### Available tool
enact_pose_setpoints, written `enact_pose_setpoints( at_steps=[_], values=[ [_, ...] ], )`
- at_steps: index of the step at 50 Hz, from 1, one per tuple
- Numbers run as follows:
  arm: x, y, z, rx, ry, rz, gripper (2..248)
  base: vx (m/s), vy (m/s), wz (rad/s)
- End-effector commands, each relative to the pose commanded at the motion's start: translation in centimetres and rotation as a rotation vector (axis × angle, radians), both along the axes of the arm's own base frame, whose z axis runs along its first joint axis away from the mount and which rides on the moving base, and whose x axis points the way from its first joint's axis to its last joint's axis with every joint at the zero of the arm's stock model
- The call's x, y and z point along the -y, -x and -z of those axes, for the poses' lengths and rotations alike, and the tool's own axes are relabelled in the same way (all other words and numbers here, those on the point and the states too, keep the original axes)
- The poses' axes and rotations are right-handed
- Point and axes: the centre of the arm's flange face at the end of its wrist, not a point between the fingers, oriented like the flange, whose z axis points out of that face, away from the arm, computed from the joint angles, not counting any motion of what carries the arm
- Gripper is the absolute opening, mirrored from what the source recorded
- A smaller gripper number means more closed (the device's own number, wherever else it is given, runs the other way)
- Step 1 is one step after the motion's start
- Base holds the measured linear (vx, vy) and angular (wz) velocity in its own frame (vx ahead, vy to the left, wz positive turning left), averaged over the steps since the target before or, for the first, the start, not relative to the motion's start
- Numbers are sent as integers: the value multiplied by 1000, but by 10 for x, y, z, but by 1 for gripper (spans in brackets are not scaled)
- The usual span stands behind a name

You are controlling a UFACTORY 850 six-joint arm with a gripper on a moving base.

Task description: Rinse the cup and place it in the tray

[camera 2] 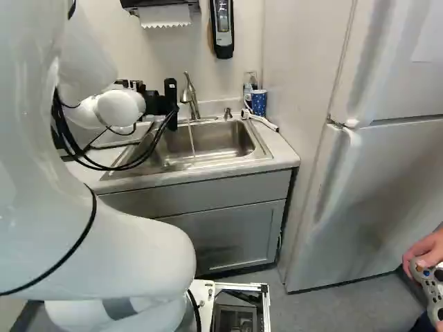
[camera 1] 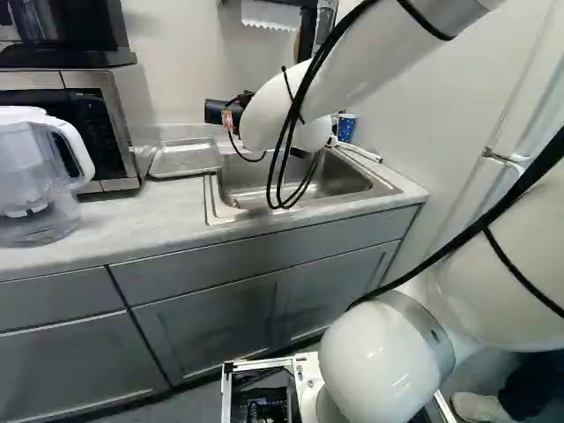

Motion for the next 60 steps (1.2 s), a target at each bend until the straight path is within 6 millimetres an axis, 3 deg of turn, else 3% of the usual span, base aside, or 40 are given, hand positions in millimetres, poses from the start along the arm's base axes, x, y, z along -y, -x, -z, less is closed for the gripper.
enact_pose_setpoints(
  at_steps=[60],
  values=[
    [0, 0, 0, 251, 571, -90, 126, 0, 0, 0]
  ],
)
